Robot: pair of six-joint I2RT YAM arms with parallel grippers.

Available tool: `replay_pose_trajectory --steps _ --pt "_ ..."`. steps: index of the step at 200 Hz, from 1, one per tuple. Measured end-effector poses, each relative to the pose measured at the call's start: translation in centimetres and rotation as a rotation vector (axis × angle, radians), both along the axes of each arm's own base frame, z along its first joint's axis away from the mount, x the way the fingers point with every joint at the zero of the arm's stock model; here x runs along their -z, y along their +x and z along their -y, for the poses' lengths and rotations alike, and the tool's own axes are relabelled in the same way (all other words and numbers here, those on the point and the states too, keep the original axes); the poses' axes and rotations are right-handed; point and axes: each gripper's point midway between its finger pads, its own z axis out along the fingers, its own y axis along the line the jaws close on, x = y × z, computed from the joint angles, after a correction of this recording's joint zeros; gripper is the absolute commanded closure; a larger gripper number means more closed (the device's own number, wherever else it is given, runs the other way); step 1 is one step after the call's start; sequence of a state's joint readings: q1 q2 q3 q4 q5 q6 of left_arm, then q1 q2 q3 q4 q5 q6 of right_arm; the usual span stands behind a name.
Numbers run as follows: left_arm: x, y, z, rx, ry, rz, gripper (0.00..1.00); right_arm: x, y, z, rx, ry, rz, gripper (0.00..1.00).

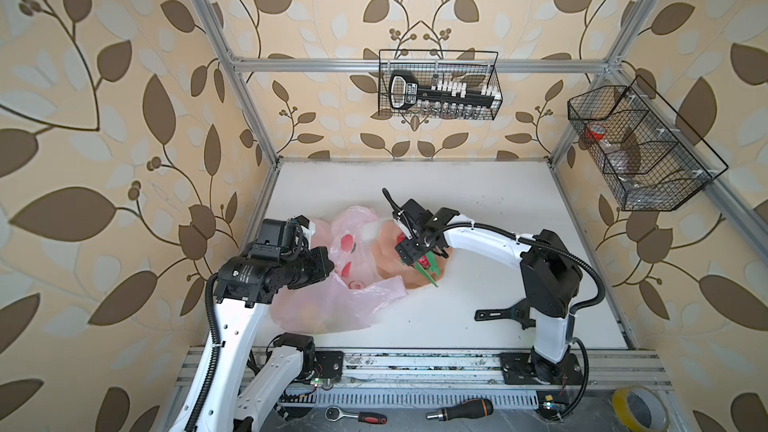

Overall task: Place the fruits into the plastic bag
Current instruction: 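Close the right gripper on the dragon fruit and lift it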

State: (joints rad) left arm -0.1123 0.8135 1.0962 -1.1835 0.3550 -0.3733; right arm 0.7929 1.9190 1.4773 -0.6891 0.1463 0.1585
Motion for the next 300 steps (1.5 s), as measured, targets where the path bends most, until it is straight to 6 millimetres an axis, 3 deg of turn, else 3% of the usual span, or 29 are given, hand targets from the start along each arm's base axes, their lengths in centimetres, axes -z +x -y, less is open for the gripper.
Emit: replay_pose_trajectory --steps 55,123,179,235,300 --pt "0.0 0.0 0.0 0.000 0.000 0.001 1.00 -4.1 1.4 0.8 0.076 0.129 0.048 0.49" --pt "0.0 0.0 0.0 0.000 0.000 0.001 1.00 -4.0 1.2 1.5 0.152 0.267 -0.019 0.49" --pt "-0.1 0.1 0.0 0.001 -0.002 0.003 1.00 -6.3 1.4 1.6 0.214 0.474 -0.047 0.49" --pt "-0.1 0.1 0.0 0.001 -0.002 0.006 1.00 -5.9 -1.0 2.1 0.303 0.707 -0.153 0.48" --pt "-0.3 0.2 0.1 0.001 -0.003 0.011 1.00 -6.5 -3.6 0.7 0.319 0.878 -0.231 0.48"
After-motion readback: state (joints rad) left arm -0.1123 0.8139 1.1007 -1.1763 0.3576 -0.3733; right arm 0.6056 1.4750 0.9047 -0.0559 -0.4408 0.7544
